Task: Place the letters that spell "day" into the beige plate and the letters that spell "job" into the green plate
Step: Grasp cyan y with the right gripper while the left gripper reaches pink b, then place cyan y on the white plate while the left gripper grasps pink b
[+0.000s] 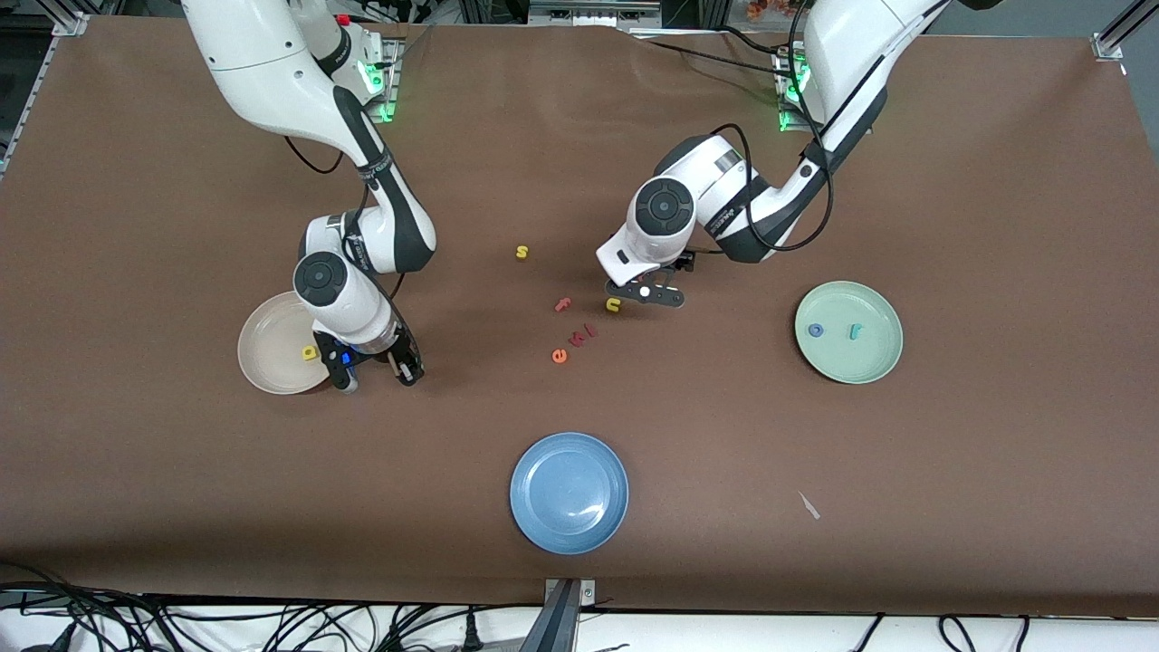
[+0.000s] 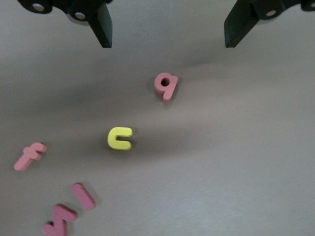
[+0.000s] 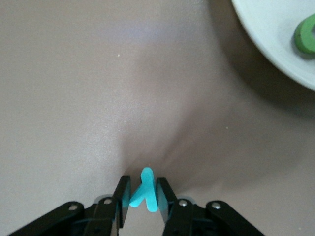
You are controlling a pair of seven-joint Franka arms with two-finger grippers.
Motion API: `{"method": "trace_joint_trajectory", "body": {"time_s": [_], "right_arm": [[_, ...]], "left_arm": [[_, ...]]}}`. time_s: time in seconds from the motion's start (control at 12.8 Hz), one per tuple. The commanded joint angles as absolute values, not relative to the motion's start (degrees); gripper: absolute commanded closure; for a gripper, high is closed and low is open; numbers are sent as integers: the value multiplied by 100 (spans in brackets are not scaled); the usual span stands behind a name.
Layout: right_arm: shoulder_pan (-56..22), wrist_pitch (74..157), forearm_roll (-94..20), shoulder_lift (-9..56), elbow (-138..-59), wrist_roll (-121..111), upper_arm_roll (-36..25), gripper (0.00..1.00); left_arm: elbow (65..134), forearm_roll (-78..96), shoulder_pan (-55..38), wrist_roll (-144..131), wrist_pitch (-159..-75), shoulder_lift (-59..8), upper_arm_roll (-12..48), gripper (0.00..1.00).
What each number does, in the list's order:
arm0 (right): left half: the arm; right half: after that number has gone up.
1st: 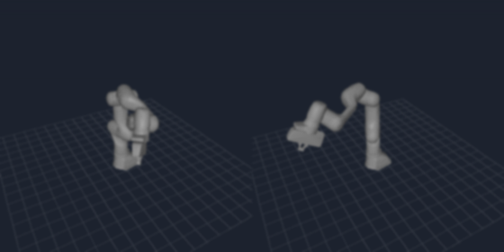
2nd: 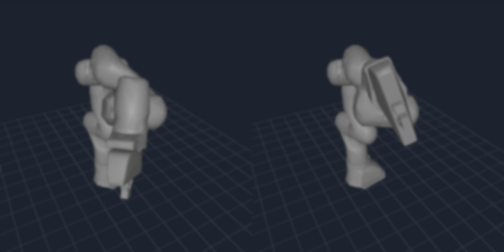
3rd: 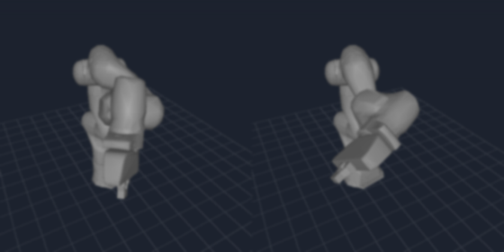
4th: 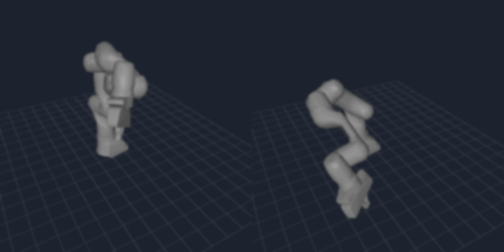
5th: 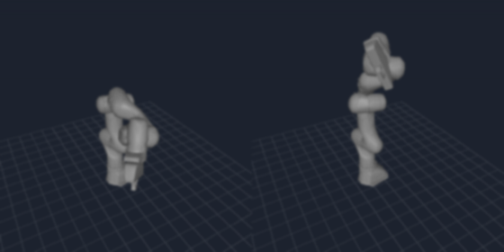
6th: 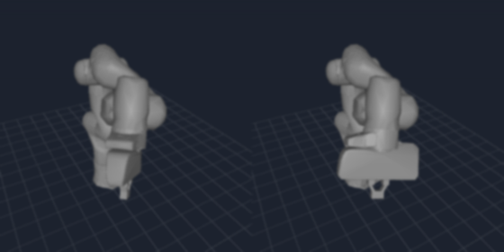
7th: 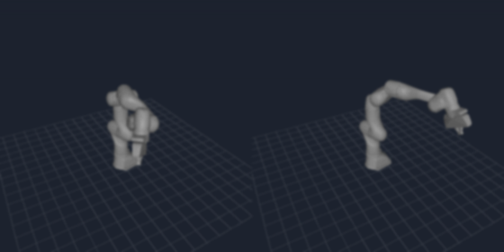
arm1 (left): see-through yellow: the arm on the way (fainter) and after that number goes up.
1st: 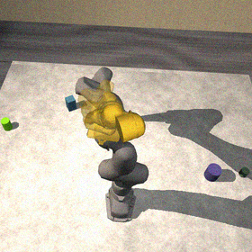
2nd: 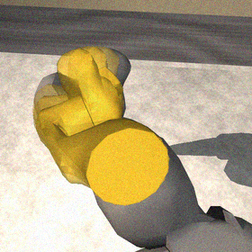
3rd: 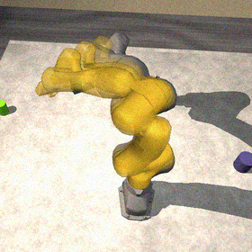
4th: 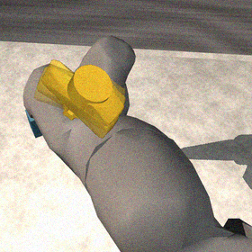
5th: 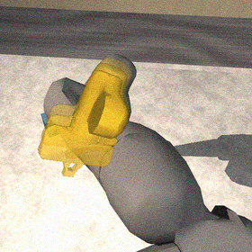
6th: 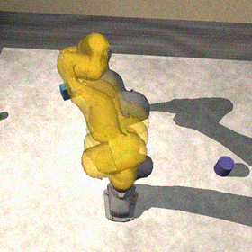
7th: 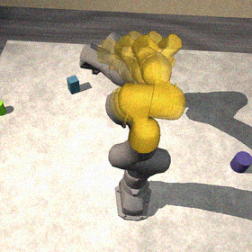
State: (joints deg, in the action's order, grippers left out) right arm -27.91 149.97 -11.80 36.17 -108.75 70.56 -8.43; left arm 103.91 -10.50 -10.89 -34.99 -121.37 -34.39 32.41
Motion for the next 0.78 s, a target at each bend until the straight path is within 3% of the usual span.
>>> {"method": "trace_joint_trajectory", "body": {"time_s": [0.0, 0.39, 0.7], "right_arm": [[-2777, 15029, -1064, 3612, -10934, 7058, -826, 84], [-2786, 14775, -1055, 3595, -10820, 6979, -835, 95], [-2786, 13293, -1020, 3560, -10004, 6340, -1010, 100]], "left_arm": [[10459, -1046, -1239, -3164, -12357, -3551, 3208, 0], [10590, -1810, -1266, -2944, -12523, -3779, 3208, 0], [10749, -2363, -1230, -2909, -12937, -3937, 3208, 10]]}}
